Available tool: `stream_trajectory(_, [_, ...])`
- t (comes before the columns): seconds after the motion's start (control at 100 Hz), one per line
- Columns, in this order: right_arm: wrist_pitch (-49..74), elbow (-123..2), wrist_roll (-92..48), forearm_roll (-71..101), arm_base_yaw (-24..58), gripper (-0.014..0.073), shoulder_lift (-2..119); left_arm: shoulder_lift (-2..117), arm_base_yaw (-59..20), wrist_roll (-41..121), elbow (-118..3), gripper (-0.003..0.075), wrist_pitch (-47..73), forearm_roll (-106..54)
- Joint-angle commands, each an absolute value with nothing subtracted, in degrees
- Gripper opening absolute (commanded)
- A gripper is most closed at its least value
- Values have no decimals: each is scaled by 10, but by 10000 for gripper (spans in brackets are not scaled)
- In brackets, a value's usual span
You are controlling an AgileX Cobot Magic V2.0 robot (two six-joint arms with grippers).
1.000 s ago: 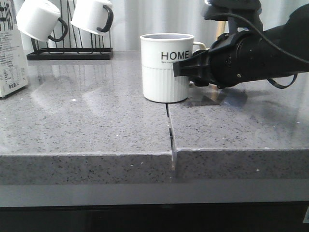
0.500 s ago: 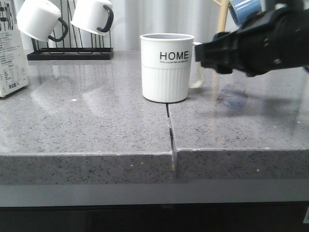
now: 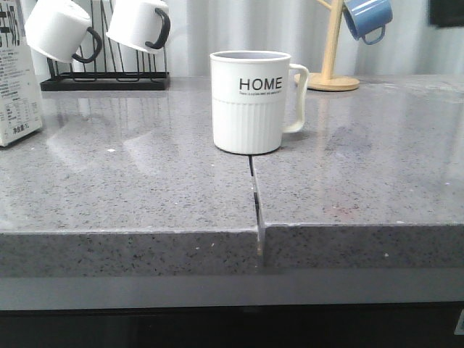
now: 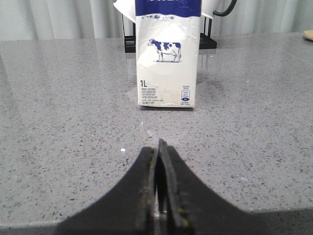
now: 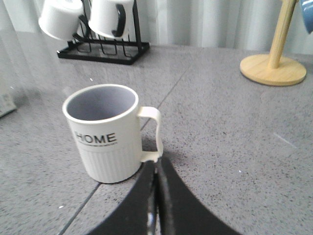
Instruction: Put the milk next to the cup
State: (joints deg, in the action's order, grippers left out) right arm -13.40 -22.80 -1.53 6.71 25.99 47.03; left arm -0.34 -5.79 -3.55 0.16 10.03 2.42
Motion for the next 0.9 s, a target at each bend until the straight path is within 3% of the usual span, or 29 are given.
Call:
stream_trajectory(0.0, [-119,-237,-17,61,262,-68,404,-22,-58,-38,25,-21,54,19])
stream_trajectory(0.48, [139,-225,-17,61,262,-68,118,-22,-58,-38,25,-21,54,19])
stream_trajectory(0.89, [143,-178,-17,61,261,-68,59,-22,-57,-38,25,-21,43,22])
